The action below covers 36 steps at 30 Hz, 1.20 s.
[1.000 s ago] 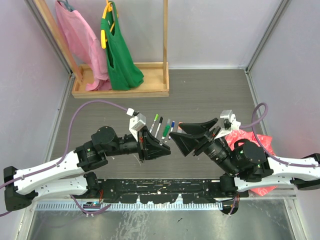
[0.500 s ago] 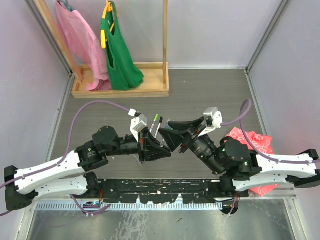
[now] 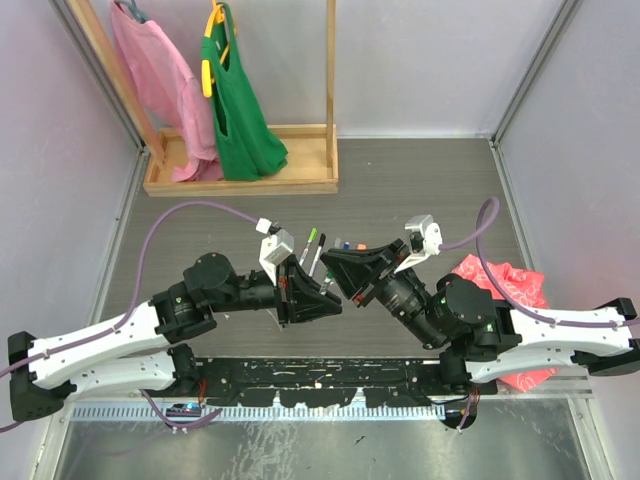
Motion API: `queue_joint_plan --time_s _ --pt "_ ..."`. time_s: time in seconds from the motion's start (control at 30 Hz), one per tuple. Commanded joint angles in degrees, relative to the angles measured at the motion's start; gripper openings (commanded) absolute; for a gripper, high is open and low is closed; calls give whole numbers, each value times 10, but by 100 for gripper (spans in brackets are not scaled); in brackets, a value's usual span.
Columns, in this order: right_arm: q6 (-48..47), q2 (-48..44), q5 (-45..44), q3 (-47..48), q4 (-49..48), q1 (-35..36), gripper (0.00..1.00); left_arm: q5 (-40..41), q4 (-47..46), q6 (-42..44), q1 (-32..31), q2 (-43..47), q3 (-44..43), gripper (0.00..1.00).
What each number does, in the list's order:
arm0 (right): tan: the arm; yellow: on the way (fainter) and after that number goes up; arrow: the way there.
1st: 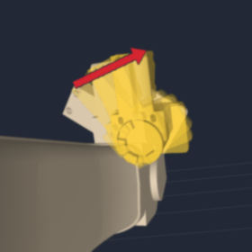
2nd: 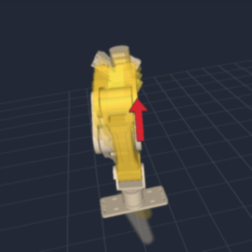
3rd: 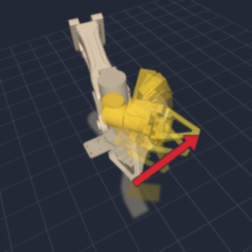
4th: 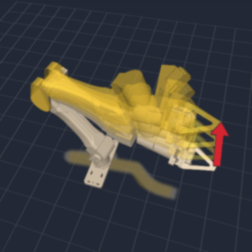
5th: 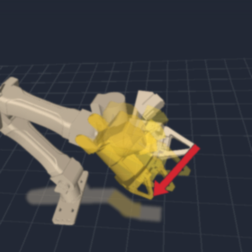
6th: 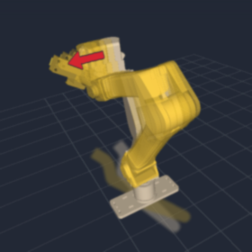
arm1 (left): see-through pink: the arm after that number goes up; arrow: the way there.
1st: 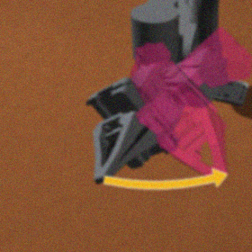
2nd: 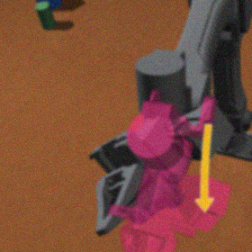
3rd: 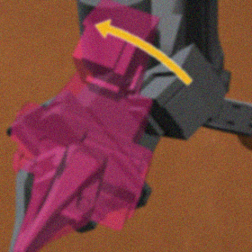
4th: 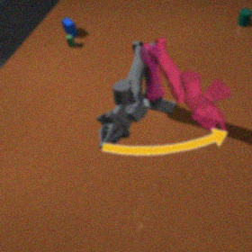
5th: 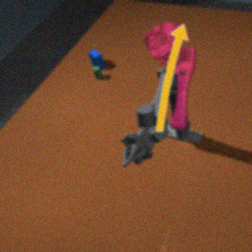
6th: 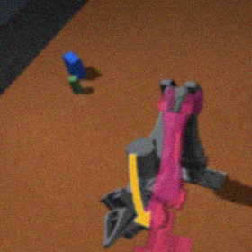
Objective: Insert the pens into the pen caps
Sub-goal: Press the pen cap onto the pen.
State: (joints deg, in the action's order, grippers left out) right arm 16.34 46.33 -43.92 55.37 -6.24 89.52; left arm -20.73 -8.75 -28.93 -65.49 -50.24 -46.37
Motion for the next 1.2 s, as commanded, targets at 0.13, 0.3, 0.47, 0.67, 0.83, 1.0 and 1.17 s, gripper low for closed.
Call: queue_joint_plan --time_s 0.13,0.3,0.47,0.67,0.83,1.0,1.17 --pt "32 16 -6 -19 33 0 0 49 -20 13 1 22 -14 0" --pt "88 40 15 -34 103 0 0 104 -23 31 1 46 -23 0" --pt "169 75 77 -98 93 2 0 143 -16 52 1 48 -48 0" --pt "245 111 57 -163 72 66 0 160 -34 69 3 46 -68 0" --pt "280 150 26 -167 79 116 0 168 -49 73 9 41 -76 0" --pt "301 156 14 -176 75 132 0 167 -52 71 11 36 -81 0" --pt "275 128 -24 -164 95 132 0 168 -50 64 11 50 -69 0"
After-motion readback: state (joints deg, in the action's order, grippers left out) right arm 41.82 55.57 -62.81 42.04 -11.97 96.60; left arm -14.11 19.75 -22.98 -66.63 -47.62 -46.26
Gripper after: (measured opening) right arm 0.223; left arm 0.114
